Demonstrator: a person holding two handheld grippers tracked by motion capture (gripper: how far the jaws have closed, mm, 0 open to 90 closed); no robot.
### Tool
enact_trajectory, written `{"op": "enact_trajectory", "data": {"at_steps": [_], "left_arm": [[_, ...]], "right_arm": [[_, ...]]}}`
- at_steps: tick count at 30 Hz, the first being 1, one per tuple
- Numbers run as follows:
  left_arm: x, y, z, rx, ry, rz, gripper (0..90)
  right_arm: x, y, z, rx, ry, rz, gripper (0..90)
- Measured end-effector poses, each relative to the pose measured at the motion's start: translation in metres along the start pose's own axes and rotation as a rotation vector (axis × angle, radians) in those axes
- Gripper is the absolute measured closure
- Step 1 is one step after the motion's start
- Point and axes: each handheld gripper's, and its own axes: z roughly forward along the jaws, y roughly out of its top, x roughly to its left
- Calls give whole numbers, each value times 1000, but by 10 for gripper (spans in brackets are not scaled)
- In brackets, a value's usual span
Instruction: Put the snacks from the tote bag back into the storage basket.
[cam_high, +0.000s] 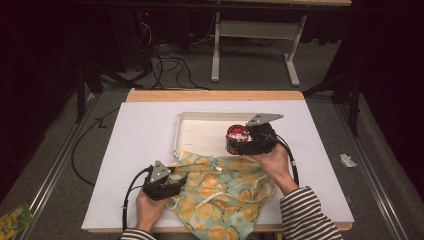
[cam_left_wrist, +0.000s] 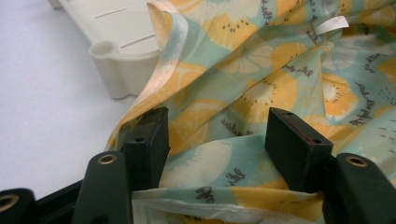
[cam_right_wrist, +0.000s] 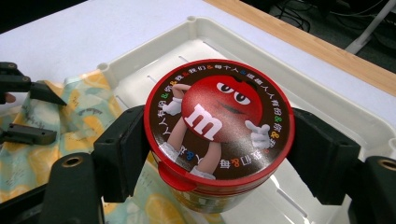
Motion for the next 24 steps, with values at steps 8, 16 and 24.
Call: {"op": "enact_trajectory", "data": {"at_steps": [8,16,24], "left_arm": [[0,0,0,-1,-1,3,404],[0,0,-1,-1,-1,4,404],[1,0,-1,-3,-4,-2,404]], "right_arm": [[-9,2,8,8,-13,18,262],[-16,6,16,19,-27,25,262],[-25,8,27,30,-43,46,262]]}}
